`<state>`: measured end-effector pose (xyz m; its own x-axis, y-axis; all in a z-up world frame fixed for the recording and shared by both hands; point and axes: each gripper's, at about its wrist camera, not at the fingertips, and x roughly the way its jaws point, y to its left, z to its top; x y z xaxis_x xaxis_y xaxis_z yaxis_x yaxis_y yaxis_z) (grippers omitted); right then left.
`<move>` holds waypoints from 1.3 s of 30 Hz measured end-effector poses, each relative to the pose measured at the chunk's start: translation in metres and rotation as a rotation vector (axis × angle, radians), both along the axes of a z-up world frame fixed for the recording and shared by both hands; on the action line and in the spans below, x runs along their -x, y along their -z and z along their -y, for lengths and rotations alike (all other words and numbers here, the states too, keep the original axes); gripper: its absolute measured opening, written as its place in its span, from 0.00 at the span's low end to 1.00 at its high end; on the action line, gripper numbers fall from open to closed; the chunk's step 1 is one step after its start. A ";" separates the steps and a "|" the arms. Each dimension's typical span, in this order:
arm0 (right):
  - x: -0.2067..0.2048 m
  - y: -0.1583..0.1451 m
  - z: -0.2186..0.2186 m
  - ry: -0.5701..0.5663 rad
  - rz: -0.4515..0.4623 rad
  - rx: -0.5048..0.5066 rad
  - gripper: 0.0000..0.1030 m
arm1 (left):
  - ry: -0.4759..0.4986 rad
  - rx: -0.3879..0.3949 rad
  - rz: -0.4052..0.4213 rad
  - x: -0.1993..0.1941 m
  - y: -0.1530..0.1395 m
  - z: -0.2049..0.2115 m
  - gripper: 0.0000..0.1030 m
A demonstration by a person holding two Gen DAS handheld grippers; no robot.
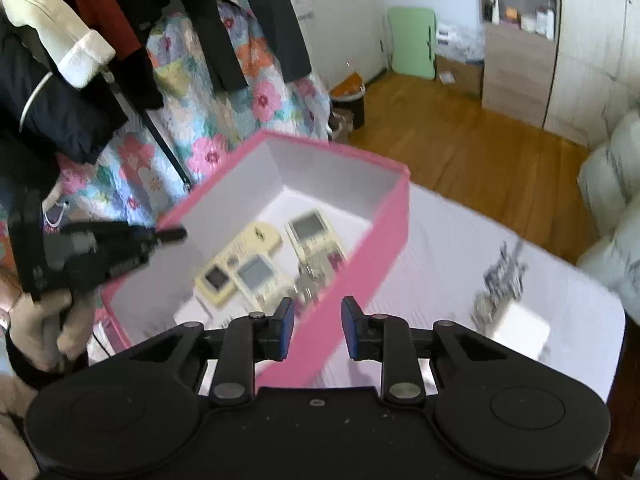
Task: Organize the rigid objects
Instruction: 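Move the right tool back over the small white remote, then grasp the small white remote with red button using the right tool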
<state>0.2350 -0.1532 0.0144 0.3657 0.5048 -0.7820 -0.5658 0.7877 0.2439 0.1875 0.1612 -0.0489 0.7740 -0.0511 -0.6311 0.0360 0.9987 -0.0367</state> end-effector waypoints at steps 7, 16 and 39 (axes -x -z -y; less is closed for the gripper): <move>0.007 0.046 0.022 -0.045 -0.073 0.089 0.40 | 0.000 -0.006 -0.001 -0.001 0.000 -0.002 0.04; 0.016 0.095 0.004 -0.476 0.048 0.420 0.53 | 0.000 -0.007 -0.001 -0.001 0.000 -0.001 0.04; -0.004 0.115 0.012 -0.081 -0.089 0.308 0.46 | 0.004 0.010 -0.005 -0.001 0.001 -0.006 0.05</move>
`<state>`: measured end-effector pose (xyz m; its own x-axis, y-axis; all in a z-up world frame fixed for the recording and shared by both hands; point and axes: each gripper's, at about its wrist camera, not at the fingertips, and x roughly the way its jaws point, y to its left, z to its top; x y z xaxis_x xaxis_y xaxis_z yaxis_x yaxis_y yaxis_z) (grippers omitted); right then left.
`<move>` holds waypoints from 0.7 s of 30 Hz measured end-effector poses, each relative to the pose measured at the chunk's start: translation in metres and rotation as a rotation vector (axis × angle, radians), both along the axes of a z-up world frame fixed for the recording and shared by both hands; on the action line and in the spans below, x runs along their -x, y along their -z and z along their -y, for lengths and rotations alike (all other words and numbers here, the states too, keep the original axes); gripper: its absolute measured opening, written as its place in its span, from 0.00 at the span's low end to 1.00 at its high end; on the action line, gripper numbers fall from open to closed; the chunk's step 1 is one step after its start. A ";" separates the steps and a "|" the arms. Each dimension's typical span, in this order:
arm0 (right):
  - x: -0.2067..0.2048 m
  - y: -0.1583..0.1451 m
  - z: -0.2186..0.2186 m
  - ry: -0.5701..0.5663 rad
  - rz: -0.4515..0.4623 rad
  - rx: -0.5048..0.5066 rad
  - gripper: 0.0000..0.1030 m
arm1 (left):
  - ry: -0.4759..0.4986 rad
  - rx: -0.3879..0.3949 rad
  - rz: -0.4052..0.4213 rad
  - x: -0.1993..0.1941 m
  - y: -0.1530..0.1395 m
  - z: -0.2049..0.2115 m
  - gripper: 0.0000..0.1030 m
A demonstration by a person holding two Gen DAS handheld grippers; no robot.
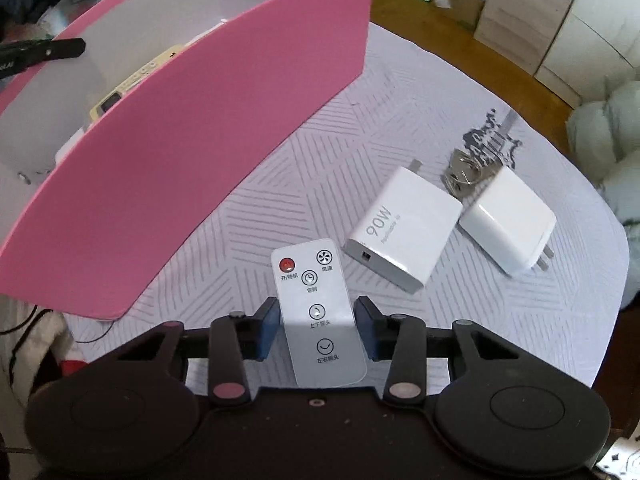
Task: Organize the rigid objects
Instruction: 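Grasp the small white remote with red button using the right tool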
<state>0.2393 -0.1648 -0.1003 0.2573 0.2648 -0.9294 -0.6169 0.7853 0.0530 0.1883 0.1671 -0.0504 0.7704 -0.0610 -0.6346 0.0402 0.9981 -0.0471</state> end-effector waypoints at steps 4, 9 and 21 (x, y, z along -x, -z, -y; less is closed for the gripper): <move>-0.002 0.002 0.000 0.006 0.013 -0.009 0.49 | 0.001 0.000 0.000 0.001 0.000 0.002 0.05; -0.005 0.002 0.007 0.083 0.026 -0.080 0.45 | -0.001 -0.003 -0.001 0.001 0.000 0.002 0.05; 0.019 -0.042 0.013 0.124 0.170 -0.196 0.44 | -0.001 -0.006 -0.002 0.002 0.000 0.003 0.05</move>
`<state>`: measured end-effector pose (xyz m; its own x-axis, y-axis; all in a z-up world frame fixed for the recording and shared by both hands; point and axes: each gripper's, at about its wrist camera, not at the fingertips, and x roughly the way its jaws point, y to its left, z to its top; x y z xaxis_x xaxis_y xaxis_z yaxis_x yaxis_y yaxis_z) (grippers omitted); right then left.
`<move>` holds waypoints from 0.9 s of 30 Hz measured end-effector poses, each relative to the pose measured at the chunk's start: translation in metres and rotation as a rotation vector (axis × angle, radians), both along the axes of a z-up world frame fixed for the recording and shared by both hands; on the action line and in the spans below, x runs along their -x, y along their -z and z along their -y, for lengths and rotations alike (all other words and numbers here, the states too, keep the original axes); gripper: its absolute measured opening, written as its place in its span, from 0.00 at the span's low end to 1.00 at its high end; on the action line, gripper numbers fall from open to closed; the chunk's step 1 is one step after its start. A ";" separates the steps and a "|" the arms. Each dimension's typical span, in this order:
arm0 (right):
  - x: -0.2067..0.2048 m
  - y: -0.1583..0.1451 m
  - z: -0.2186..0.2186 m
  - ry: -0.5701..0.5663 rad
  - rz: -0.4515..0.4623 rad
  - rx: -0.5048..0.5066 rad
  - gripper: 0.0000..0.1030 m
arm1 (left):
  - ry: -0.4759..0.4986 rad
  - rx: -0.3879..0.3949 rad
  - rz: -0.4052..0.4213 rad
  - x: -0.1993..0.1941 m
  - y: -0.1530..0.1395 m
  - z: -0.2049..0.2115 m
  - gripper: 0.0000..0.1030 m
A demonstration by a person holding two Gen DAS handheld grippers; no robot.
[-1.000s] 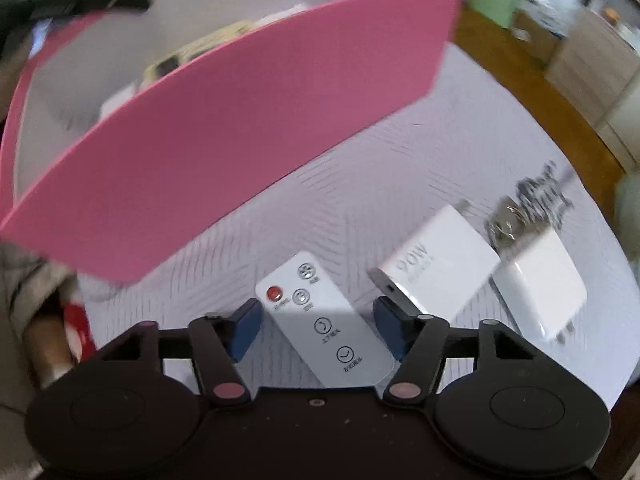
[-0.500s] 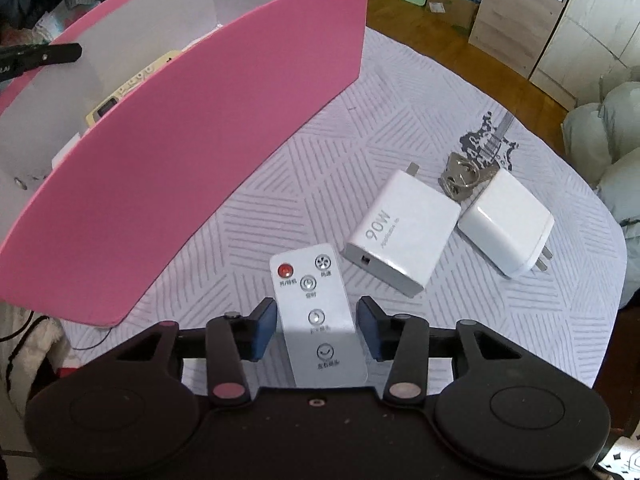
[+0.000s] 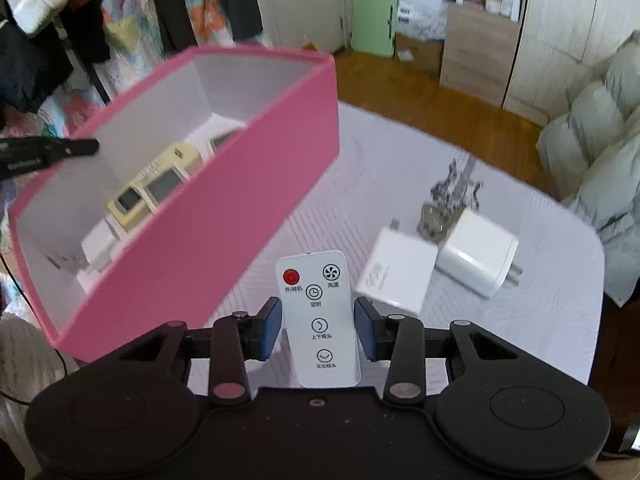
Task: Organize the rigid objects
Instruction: 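Grasp the small white remote with red button using the right tool, then carry the small white remote into the pink box and release it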
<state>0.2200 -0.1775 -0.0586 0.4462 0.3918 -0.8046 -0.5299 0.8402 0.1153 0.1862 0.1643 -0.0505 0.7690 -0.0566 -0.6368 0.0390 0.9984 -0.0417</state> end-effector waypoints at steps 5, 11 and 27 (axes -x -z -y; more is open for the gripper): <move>0.010 -0.018 -0.006 -0.021 0.069 -0.004 0.44 | -0.001 -0.003 0.001 0.000 0.000 -0.001 0.05; 0.011 -0.060 -0.008 -0.016 0.157 -0.061 0.44 | 0.000 -0.001 0.000 -0.001 0.000 0.001 0.05; -0.004 -0.101 -0.109 -0.226 -0.042 -0.247 0.44 | -0.002 0.002 0.001 0.001 -0.001 0.002 0.05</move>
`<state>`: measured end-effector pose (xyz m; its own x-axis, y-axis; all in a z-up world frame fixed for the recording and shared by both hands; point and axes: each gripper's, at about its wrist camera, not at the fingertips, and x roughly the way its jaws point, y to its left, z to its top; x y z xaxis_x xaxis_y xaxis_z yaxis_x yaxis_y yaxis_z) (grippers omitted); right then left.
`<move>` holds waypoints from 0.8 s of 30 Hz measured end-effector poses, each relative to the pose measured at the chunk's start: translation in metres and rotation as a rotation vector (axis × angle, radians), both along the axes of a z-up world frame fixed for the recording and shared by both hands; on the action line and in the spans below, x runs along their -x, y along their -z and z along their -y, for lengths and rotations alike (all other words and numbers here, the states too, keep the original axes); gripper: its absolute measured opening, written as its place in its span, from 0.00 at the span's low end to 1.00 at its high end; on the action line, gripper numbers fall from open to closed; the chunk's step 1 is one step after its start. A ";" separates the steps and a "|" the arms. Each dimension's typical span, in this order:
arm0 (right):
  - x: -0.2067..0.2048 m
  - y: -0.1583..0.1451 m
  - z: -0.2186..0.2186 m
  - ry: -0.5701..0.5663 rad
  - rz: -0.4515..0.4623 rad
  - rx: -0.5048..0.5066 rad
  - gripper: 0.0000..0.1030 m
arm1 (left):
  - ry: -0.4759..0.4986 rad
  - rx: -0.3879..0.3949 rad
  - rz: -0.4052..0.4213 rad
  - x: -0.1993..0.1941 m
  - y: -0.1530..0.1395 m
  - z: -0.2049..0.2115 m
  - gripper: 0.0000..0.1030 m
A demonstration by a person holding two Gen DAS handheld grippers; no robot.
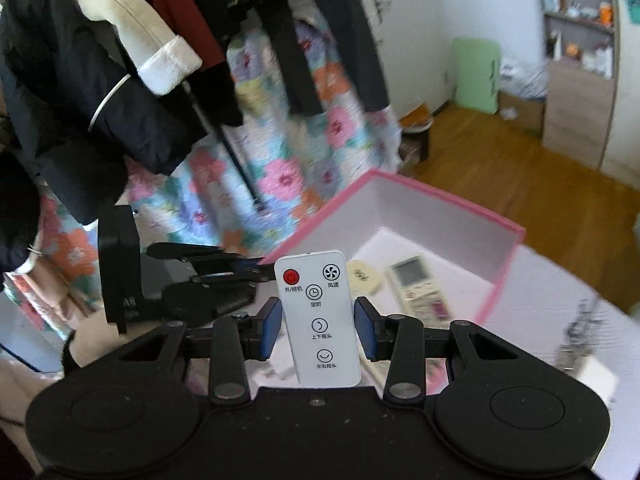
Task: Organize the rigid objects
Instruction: 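Carry the small white remote into the pink box and release it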
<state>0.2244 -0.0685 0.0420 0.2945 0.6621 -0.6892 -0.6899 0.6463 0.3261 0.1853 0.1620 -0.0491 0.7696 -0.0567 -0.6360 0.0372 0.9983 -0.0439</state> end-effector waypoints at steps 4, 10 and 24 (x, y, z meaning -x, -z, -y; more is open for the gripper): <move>-0.028 0.021 -0.027 0.020 -0.094 0.038 0.44 | 0.001 0.003 0.000 0.000 -0.001 0.000 0.05; -0.085 0.065 -0.042 0.200 -0.347 0.025 0.44 | 0.006 -0.012 0.005 0.000 -0.001 0.001 0.05; -0.132 0.123 -0.057 0.417 -0.586 -0.107 0.44 | 0.013 -0.037 0.017 0.002 0.000 0.005 0.05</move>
<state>0.3567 -0.0113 -0.0805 0.1394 0.6478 -0.7490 -0.0856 0.7614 0.6426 0.1833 0.1569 -0.0489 0.7795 -0.0433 -0.6249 0.0509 0.9987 -0.0057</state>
